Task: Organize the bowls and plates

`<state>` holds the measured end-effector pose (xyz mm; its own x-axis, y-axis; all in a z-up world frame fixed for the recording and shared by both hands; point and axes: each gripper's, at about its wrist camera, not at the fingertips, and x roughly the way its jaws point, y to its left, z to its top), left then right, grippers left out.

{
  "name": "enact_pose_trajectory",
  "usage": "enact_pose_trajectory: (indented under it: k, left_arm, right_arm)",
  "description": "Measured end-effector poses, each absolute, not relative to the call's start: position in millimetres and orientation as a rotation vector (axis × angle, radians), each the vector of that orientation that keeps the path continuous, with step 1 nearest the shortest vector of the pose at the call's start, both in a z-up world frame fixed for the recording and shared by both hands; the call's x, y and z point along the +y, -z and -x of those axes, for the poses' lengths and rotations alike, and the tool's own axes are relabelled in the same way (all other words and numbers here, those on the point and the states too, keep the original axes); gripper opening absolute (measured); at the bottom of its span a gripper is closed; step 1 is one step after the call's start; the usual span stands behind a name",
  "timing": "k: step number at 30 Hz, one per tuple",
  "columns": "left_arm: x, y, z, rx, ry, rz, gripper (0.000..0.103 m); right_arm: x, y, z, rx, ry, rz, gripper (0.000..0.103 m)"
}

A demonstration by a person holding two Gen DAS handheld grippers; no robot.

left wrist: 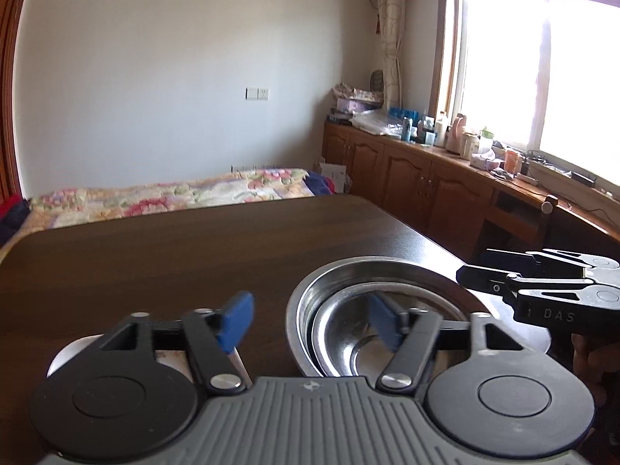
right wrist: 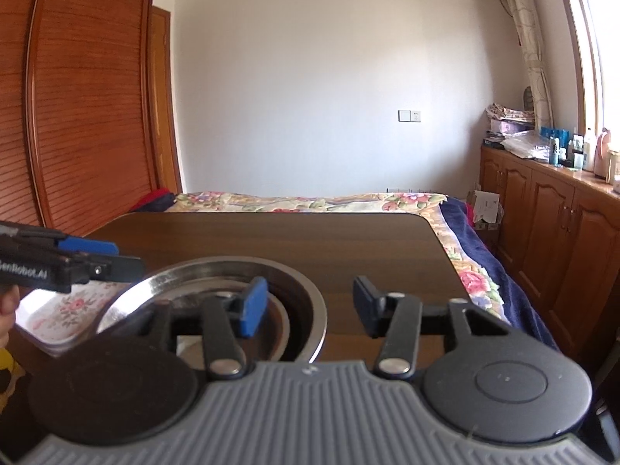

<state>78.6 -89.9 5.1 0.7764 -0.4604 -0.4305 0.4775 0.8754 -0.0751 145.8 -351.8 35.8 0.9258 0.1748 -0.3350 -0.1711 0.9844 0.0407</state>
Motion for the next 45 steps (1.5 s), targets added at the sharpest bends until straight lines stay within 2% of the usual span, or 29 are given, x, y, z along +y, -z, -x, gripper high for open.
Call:
enact_pose_trajectory:
  k: [2,6,9,17,23,29,37,45]
  left_arm:
    - [-90,0,-75,0.433,0.501,-0.05,0.078]
    - [-87,8,-72,0.425,0.49,-0.036,0.079]
    - [-85,15,-72,0.439,0.487,-0.025,0.079]
    - [-76,27,-74,0.486,0.494,0.013,0.055]
    - [-77,30,-72,0.497,0.518,0.026,0.049]
    - [-80,30,-72,0.502,0.528,0.03,0.04]
    - [-83,31,-69,0.492,0.526,0.017,0.038]
    - [-88,31,-65,0.485,0.517,0.005,0.038]
  right_arm:
    - [-354,-32,-146,0.341,-0.178,-0.028,0.055]
    - [-352,-21,-149,0.34,-0.164,-0.036,0.074]
    - [-351,-13,-150,0.341,-0.162,-0.055,0.077]
    - [-350,-2,-151,0.335,-0.182,-0.135,0.077]
    - [-347,0,-149,0.326,-0.209,-0.158,0.077]
    - [-345,-1,-148,0.332,-0.222,-0.173,0.067]
    - [-341,0,-149,0.33,-0.222,-0.18,0.06]
    - [-339,-2,-147,0.313,-0.215,-0.159,0.059]
